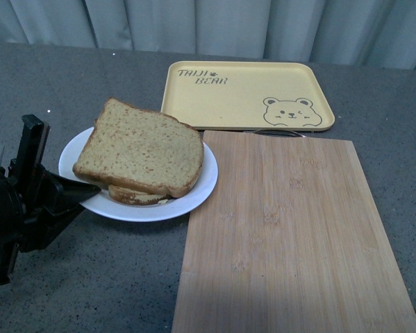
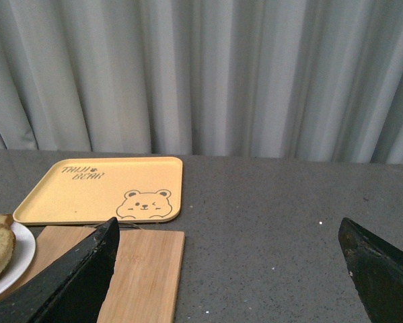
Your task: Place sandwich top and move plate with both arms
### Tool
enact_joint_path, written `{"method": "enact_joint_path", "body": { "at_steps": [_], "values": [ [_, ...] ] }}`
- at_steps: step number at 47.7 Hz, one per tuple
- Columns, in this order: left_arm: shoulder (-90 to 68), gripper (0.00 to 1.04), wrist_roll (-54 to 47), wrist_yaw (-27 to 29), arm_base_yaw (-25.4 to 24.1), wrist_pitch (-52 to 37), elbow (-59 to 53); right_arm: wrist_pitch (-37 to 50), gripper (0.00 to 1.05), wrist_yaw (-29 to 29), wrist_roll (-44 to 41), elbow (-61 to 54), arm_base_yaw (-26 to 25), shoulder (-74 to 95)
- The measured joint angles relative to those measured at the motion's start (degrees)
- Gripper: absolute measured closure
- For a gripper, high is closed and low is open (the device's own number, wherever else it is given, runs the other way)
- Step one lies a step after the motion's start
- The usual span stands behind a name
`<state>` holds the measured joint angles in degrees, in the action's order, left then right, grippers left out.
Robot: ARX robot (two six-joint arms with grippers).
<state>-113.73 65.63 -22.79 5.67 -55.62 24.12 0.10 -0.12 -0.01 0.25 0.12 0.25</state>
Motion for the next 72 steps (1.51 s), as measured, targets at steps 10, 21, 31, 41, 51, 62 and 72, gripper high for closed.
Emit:
{"method": "enact_joint_path", "body": {
  "at_steps": [10,21,31,41,51,62,72],
  "values": [
    [0.1,1.01,9.4,-1.1,3.2,-12.5,2.4,0.0,0.09,0.0,0.0,0.0,0.0,0.0],
    [-4.1,1.01,11.5,4.9,10.2,-3.2,15.1,0.0,0.09,0.0,0.0,0.0,0.0,0.0],
    [-10.2,1.01,12.1,8.9,13.7,5.8,28.4,0.0,0.09,0.0,0.0,0.0,0.0,0.0],
    [-18.0,1.01,12.4,12.7,15.8,17.4,44.9,0.0,0.09,0.0,0.0,0.0,0.0,0.0],
    [-22.8,1.01,11.5,13.0,16.8,26.8,56.3,0.0,0.09,0.0,0.0,0.0,0.0,0.0],
    [-26.1,1.01,12.0,13.9,16.9,31.6,62.1,0.0,0.09,0.0,0.0,0.0,0.0,0.0],
    [-25.5,0.82,8.9,15.0,16.6,34.9,62.4,0.0,0.09,0.0,0.0,0.0,0.0,0.0]
  ]
}}
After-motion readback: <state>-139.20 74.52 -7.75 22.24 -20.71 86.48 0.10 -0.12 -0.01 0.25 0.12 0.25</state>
